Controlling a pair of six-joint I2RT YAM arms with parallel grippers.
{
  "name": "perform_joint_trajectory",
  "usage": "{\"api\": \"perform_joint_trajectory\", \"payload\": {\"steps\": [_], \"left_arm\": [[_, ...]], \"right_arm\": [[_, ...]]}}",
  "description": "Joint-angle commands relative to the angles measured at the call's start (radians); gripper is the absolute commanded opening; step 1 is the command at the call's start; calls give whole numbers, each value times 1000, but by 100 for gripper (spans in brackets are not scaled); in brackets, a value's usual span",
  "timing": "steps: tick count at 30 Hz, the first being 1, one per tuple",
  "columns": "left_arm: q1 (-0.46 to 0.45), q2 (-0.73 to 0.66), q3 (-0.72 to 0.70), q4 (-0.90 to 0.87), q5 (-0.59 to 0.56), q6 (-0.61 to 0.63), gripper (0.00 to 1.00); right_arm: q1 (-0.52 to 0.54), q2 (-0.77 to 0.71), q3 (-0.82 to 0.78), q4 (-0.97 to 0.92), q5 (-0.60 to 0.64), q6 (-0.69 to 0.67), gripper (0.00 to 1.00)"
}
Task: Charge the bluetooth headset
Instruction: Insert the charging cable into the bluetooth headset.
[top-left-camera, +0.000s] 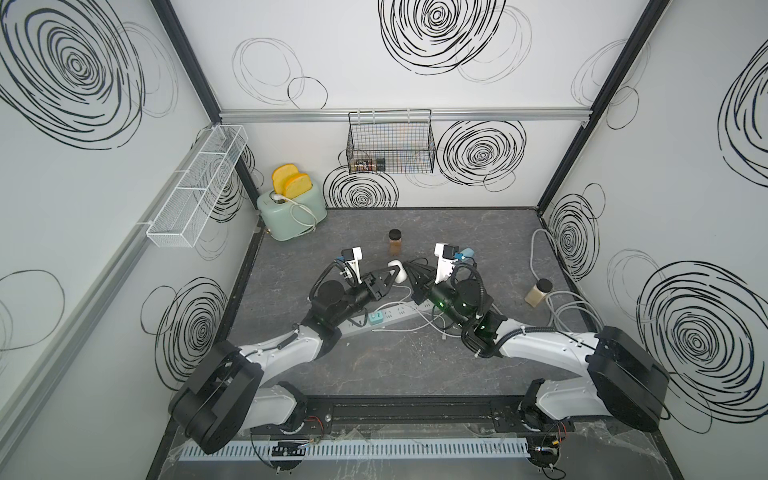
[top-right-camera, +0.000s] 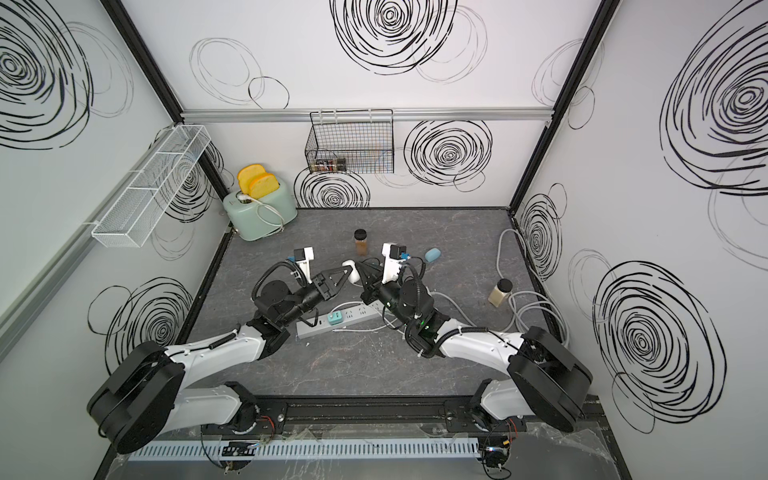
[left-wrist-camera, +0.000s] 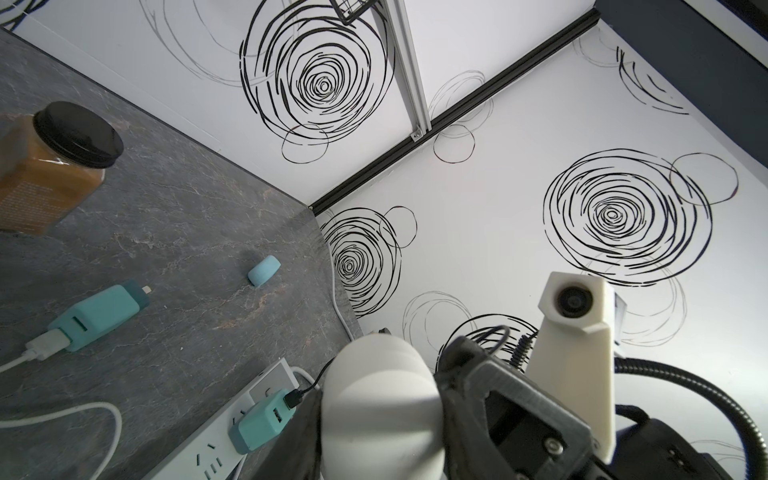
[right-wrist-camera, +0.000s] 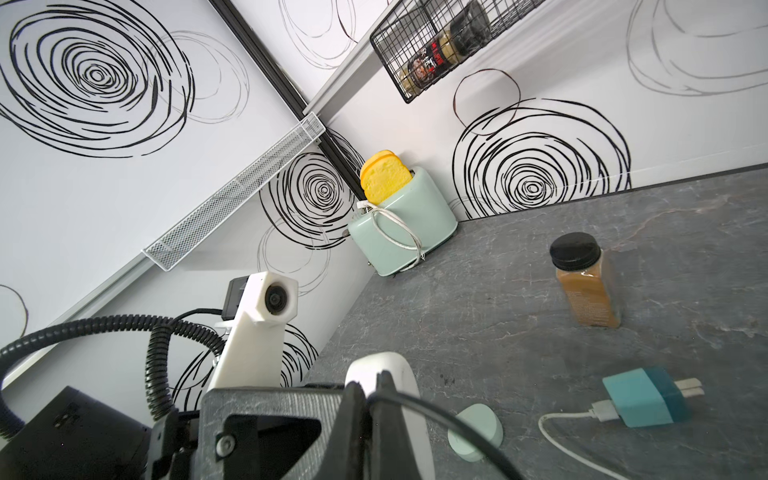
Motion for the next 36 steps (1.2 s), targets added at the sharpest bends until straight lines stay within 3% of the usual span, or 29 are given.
{"api": "perform_joint_trajectory", "payload": {"steps": [1, 13, 26, 36], "left_arm": [[-27, -10, 84, 319, 92, -18, 33], [-34, 20, 125, 377, 129, -35, 32], [-49, -11, 123, 404, 87, -39, 32], [-71, -19, 146, 402, 79, -20, 31]], "right_arm": [[13, 44, -33, -103, -80, 38, 0], [-7, 91, -30, -127, -163, 30, 0], [42, 153, -66, -81, -39, 33, 0], [73, 217, -37, -80, -37, 65, 0]]}}
